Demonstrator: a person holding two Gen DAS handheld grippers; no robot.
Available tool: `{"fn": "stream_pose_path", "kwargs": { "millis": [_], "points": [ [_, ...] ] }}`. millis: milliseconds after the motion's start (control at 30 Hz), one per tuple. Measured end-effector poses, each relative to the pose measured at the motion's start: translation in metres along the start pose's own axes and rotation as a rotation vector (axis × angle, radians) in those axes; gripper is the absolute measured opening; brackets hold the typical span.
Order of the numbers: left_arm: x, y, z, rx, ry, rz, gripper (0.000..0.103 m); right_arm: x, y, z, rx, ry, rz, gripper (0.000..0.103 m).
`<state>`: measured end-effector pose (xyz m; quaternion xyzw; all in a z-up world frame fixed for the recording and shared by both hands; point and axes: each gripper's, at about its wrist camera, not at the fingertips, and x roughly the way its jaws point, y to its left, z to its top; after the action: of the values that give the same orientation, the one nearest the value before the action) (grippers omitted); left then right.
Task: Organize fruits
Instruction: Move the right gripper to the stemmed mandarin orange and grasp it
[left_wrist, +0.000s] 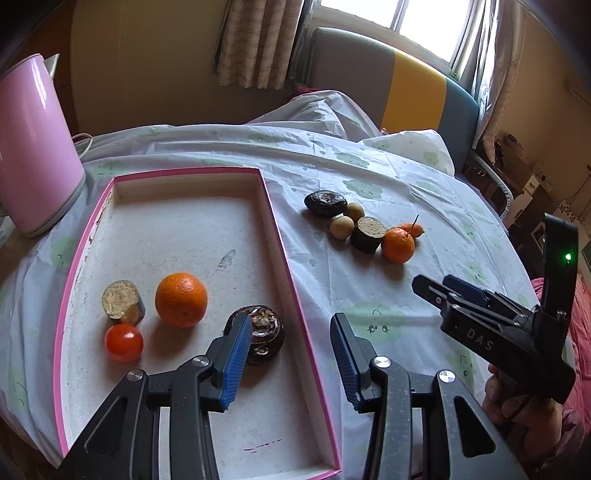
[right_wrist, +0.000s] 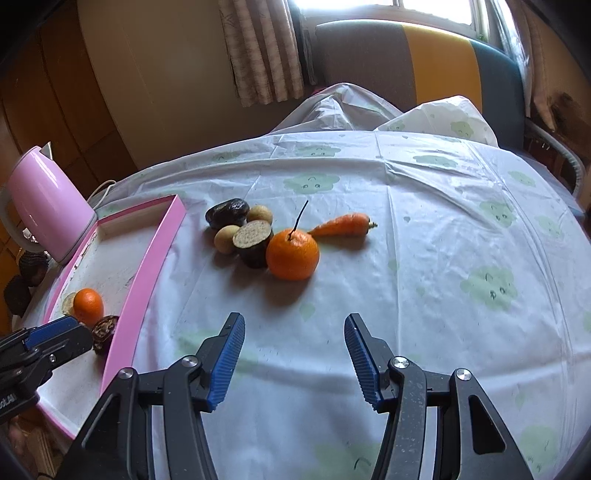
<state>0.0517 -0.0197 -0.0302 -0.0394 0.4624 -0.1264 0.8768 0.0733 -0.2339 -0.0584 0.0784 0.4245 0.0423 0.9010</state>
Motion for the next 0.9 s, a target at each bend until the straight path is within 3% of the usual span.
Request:
{"fn": "stream_pose_path", "kwargs": {
  "millis": [467,600,900],
  "points": [
    [0.027,-0.014,0.032,0.006,0.028,-0.02,0.04,0.042,0.004,0.029,-0.086,0.012,-0.02,0.053],
    [0.036,-0.016,0.044,-0.002,0.034,-0.026,0.037,0.047,0.004,0.03,-0.097,0.008,-0.002,0.039],
    [0.064,-0.025,0.065,-0.05,0.086,-0.068,0.033,0.042,-0.007,0.026,-0.05,-0.011,-0.002,0.039]
  ]
}}
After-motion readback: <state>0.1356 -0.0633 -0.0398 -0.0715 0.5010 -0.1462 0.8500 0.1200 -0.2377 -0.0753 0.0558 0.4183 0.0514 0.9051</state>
